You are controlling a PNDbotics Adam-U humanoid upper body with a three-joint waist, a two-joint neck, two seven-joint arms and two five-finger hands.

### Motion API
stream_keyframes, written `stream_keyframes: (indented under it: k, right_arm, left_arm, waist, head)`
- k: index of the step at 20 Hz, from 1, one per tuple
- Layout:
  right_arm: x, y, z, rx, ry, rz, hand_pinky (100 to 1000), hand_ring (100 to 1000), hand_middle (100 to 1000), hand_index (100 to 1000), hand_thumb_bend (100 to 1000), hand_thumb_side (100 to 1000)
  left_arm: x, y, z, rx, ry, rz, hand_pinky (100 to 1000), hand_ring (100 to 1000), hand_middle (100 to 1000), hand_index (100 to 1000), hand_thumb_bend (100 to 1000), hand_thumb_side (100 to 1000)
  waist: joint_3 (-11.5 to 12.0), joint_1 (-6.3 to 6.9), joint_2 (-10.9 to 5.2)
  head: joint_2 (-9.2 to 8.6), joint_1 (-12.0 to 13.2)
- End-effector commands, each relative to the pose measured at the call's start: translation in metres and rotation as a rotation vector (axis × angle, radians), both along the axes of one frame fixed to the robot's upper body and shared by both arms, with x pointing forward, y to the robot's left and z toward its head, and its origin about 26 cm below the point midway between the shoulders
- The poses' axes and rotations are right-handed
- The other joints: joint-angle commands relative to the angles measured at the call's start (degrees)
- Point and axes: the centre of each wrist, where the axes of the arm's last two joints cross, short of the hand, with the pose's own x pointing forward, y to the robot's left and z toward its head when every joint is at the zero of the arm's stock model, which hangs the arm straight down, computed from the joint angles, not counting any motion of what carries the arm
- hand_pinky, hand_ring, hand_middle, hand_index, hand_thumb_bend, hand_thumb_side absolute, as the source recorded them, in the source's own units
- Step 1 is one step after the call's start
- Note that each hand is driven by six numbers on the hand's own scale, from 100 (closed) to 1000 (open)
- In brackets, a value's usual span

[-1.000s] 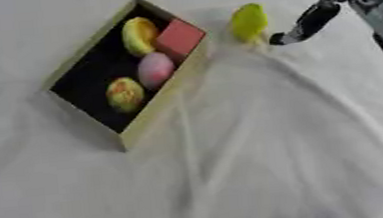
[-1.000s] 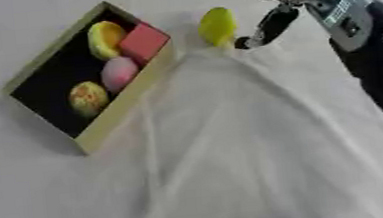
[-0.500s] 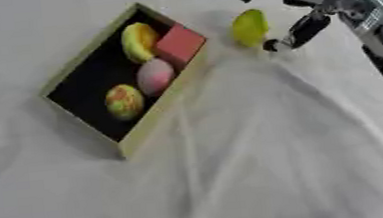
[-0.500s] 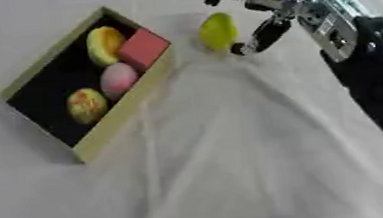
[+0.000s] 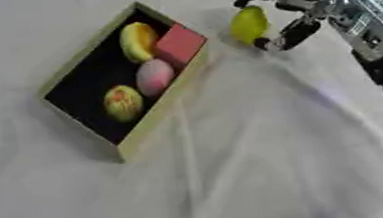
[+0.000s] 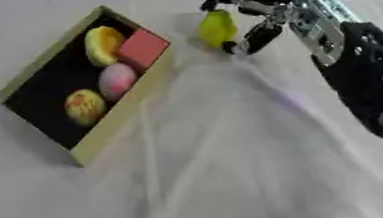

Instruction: Pick up objects on the table and place them in the box.

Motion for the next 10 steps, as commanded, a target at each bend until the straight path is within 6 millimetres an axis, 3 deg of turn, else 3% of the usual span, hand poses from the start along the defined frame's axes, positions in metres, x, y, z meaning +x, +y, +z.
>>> stream_keyframes:
  k: [1, 5, 10]
  right_arm:
    - [-0.0015, -0.0033, 0.0136, -0.002, -0.038, -0.019, 883, 919, 699, 833, 185, 100]
    - [-0.0004, -0.0021, 0.0125, 0.003, -0.038, -0.021, 865, 876, 607, 769, 100, 100]
    - [-0.0021, 0.0025, 0.0165, 0.049, -0.065, 0.003, 853, 846, 541, 719, 100, 100]
  left_arm:
    - [-0.0040, 0.0007, 0.0080, 0.014, -0.025, -0.002, 640, 566, 616, 827, 200, 562]
    - [-0.0039, 0.0007, 0.0075, 0.013, -0.023, -0.001, 640, 566, 616, 827, 199, 562]
    - [-0.0040, 0.0011, 0.0070, 0.013, -0.022, 0.000, 641, 567, 617, 827, 200, 559]
  waist:
    - [0.1, 0.09, -1.26]
    - [0.0, 0.09, -1.32]
    - [-0.1, 0.12, -1.73]
  head:
    - [-0.58, -0.2]
    - [-0.46, -0.2]
    - [-0.16, -0.1]
